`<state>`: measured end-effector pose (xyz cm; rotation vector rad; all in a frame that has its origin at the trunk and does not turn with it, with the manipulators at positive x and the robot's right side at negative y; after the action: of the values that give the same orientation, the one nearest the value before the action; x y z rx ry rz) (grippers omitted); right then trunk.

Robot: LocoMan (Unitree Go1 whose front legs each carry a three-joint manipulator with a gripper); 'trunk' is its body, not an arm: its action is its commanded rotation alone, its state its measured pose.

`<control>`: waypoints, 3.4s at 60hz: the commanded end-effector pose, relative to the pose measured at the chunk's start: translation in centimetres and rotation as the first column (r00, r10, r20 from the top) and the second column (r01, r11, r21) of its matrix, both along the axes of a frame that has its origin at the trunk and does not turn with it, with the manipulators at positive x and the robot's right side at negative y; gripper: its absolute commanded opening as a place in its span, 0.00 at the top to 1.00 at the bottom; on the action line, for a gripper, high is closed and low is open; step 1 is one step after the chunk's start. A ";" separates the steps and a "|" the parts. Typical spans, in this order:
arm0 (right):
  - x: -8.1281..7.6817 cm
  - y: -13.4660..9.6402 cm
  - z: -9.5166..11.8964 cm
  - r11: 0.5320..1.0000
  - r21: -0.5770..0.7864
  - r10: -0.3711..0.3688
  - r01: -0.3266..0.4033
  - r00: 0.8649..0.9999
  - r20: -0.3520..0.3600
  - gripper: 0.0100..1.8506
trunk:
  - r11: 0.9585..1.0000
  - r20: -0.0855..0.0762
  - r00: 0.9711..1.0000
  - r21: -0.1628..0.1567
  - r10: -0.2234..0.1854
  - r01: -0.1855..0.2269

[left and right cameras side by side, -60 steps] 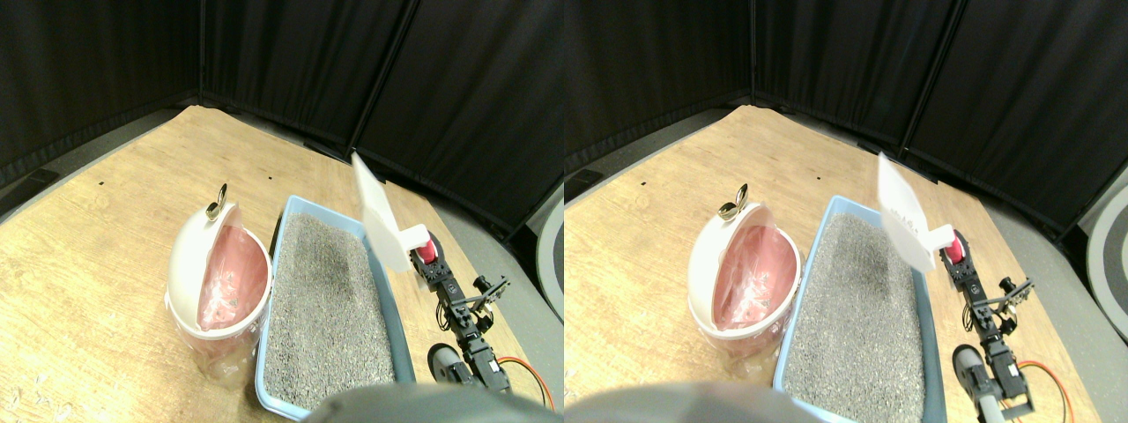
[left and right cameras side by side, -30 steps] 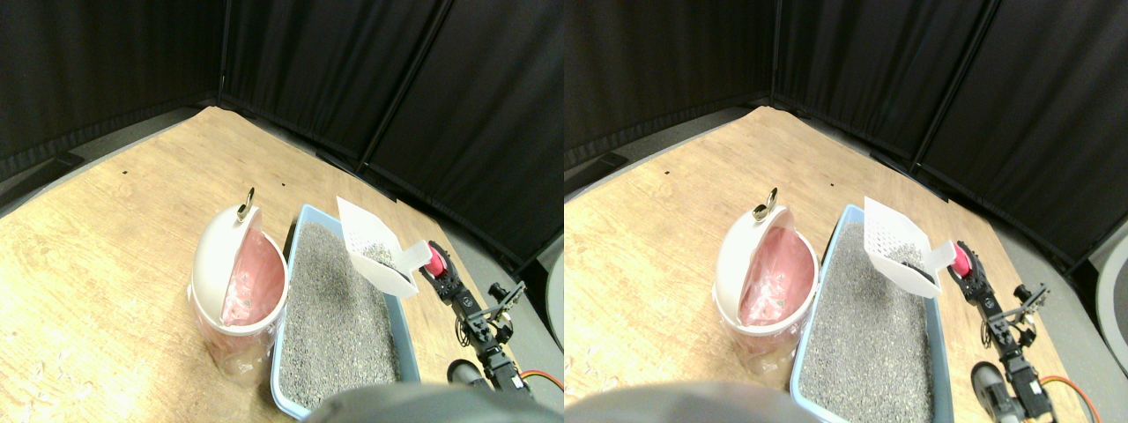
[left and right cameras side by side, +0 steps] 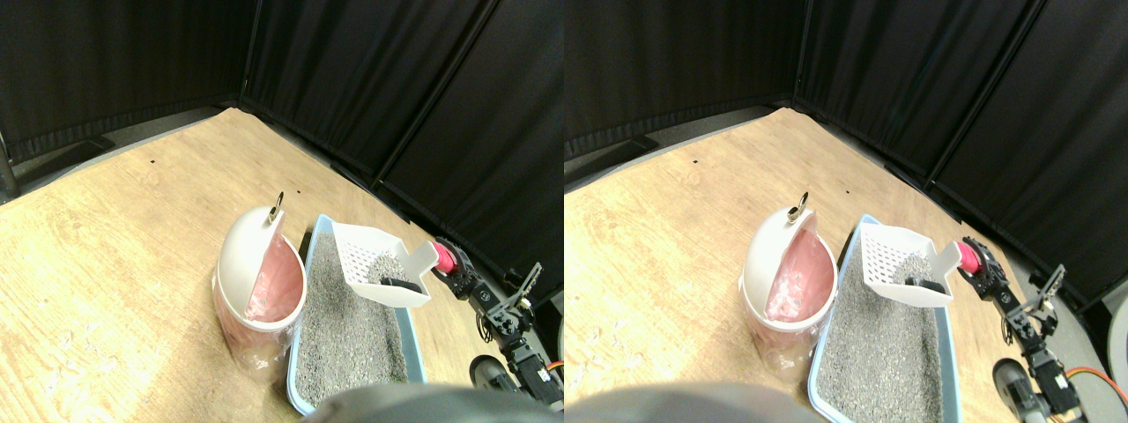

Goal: Scoop (unimanual)

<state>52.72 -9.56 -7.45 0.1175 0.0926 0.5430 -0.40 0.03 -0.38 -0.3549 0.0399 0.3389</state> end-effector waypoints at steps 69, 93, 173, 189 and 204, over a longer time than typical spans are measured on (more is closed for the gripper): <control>0.9 7.5 1.7 0.904 -0.365 0.213 -0.224 0.975 -0.070 0.97 | 0.987 -0.029 0.992 -0.107 0.120 -0.123; 0.3 8.9 2.3 0.874 -0.391 0.288 -0.287 0.956 -0.057 0.97 | 0.983 -0.022 0.991 -0.123 0.132 -0.134; 0.6 10.6 2.6 0.744 -0.633 0.233 -0.215 0.971 -0.056 0.97 | 0.984 -0.012 0.992 -0.124 0.129 -0.129; 0.6 9.6 3.2 0.781 -0.583 0.248 -0.223 0.968 -0.038 0.97 | 0.988 -0.010 0.995 -0.111 0.104 -0.104; 1.7 6.8 3.9 0.911 -0.382 0.167 -0.155 0.986 -0.003 0.97 | 0.994 -0.014 0.998 -0.085 0.066 -0.066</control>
<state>54.06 -2.19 -3.88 -0.2887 0.2356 0.6808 -0.24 -0.06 -0.25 -0.4179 0.0563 0.4091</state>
